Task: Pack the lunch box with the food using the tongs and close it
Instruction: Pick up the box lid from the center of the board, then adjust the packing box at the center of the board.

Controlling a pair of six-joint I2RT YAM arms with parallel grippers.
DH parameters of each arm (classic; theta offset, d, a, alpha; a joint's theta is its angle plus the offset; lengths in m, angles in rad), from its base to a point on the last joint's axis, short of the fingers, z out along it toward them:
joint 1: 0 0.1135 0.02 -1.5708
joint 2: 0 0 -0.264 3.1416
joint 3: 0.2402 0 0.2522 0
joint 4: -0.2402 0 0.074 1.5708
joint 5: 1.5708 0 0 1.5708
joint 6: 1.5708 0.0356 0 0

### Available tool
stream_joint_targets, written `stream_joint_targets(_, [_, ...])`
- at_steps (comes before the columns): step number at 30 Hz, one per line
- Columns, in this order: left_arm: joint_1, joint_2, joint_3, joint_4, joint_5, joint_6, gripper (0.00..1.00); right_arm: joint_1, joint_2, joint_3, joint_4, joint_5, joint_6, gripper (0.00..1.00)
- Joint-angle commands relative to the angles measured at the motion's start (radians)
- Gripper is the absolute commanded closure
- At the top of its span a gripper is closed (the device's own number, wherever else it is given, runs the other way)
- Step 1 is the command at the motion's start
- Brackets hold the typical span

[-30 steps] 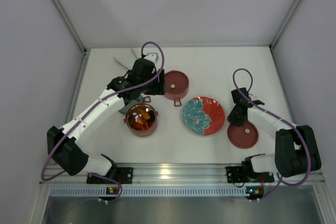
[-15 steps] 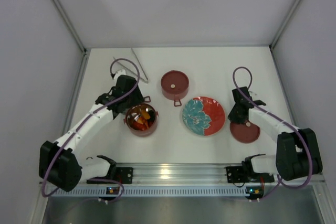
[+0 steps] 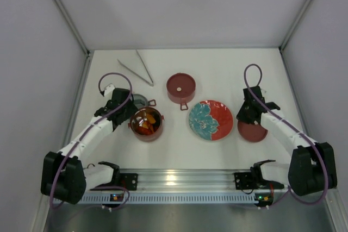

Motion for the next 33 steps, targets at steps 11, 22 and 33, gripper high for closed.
stream_joint_targets(11, [-0.002,0.016,-0.098,0.179,0.139,-0.078,0.6,0.024,-0.087,0.148,-0.072,-0.083,-0.047,1.0])
stream_joint_targets(22, [-0.241,0.128,-0.005,0.213,0.063,-0.153,0.6,0.248,-0.013,0.336,-0.123,-0.017,-0.003,1.0])
stream_joint_targets(33, [-0.333,0.179,0.079,0.222,0.003,-0.144,0.56,0.466,0.113,0.51,-0.153,0.012,0.025,1.0])
